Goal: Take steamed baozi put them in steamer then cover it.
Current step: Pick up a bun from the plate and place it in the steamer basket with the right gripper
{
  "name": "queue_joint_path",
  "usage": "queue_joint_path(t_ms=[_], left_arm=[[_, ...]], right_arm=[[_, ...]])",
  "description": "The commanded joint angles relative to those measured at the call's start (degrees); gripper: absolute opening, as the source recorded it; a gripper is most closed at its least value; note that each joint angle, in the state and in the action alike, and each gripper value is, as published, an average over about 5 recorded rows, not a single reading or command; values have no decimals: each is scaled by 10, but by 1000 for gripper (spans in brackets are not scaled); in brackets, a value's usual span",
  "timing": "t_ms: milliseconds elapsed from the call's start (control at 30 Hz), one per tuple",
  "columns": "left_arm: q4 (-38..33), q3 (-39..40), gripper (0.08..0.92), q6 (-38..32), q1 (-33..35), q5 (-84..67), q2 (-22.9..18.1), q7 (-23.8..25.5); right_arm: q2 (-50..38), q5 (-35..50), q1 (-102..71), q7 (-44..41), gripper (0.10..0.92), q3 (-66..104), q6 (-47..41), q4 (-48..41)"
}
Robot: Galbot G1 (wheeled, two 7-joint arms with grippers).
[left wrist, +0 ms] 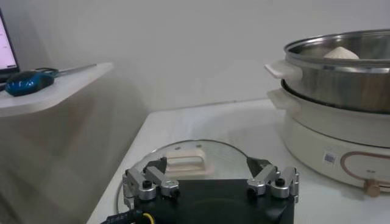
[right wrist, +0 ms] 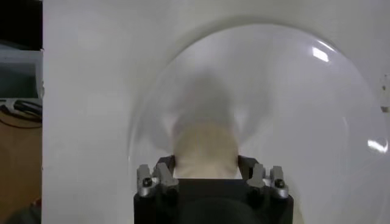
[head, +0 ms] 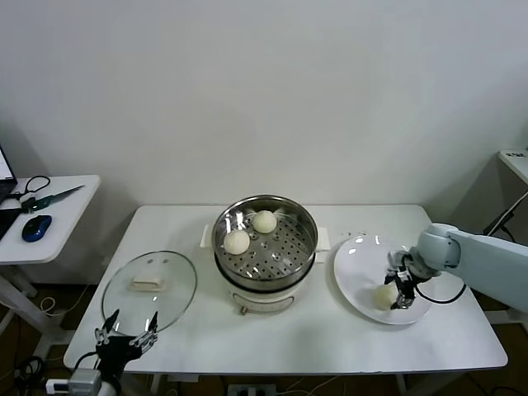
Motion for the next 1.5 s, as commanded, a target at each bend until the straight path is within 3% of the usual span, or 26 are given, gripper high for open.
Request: queue_joint_path(t_ms=[33, 333, 533, 667, 833, 1500], left_arm=[[-2, -1, 823, -1, 2, 1, 1, 0], [-3, 0, 823, -1, 2, 5, 1, 1], [-5, 2, 823, -4, 6, 8, -4, 1], [-7, 1, 823, -6, 9, 9, -5, 0], [-6, -2, 823, -6, 9, 7, -7, 0], [-13, -9, 823, -4, 11, 3, -7, 0]], right_arm=[[12, -21, 111, -49, 679, -40, 58, -8], [159, 38, 441, -130, 679, -197, 303, -47], [263, 40, 521, -139, 679, -161, 419, 29], [321, 10, 519, -120, 679, -135, 441, 120], [370, -44, 451, -100, 679, -113, 443, 162], [391, -224, 219, -42, 679, -111, 408, 63]])
